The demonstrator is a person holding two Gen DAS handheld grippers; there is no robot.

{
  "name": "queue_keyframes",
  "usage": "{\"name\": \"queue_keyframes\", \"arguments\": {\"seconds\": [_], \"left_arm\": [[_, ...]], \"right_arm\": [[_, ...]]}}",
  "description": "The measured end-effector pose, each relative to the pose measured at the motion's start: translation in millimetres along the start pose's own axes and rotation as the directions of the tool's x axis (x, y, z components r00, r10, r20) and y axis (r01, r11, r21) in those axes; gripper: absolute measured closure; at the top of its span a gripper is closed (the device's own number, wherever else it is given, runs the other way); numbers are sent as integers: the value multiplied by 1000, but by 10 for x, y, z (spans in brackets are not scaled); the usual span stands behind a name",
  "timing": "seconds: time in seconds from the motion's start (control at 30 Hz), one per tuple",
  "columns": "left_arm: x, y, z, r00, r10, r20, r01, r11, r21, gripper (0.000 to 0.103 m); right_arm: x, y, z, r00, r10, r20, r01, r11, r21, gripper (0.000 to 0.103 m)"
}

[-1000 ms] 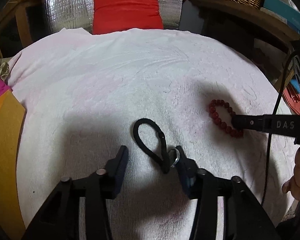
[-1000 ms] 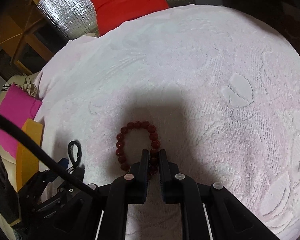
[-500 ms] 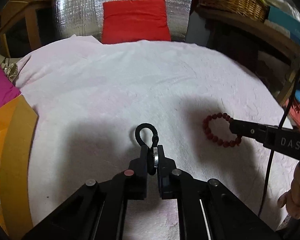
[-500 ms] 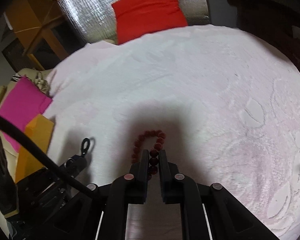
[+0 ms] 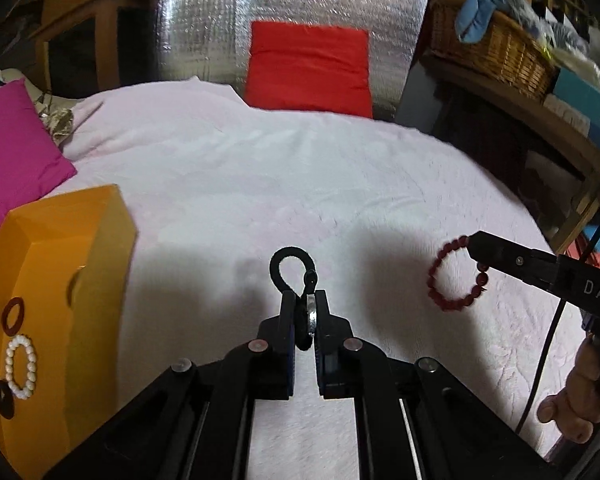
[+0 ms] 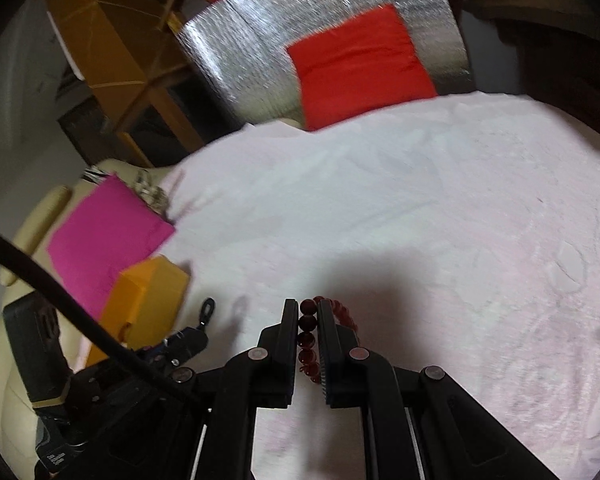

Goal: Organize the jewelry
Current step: 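Carry the hair tie and red bracelet with both tools over the orange box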

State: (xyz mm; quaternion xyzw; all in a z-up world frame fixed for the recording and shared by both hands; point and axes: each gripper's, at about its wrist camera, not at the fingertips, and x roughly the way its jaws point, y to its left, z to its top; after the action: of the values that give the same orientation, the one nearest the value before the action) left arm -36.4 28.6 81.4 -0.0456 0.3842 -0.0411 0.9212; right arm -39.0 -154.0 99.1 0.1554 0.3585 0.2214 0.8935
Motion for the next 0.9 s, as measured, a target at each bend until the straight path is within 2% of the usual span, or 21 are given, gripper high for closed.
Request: {"name": "queue_keyframes", "arguments": {"seconds": [0.17, 0.23, 0.4, 0.67, 0.9], "left_arm": [[-250, 198, 20, 998, 27, 57, -25, 999, -33, 95], [-377, 276, 22, 994, 59, 88, -56, 998, -39, 95], [-628, 538, 35, 982, 136, 133, -124, 988, -92, 95], [-838, 961, -7, 952, 274, 137, -251, 954, -164, 95], [-958, 1230, -78, 910, 396, 126, -373, 911, -174, 95]], "right_arm": [[-48, 307, -34, 994, 85, 66, -82, 996, -46, 92], [-54, 464, -61, 989, 125, 83, -119, 990, -73, 92], [26, 781, -145, 983, 167, 79, -157, 981, -116, 92], [150, 1151, -303, 976, 209, 68, -198, 970, -142, 92], [213, 1552, -467, 953, 295, 65, -280, 945, -170, 92]]}}
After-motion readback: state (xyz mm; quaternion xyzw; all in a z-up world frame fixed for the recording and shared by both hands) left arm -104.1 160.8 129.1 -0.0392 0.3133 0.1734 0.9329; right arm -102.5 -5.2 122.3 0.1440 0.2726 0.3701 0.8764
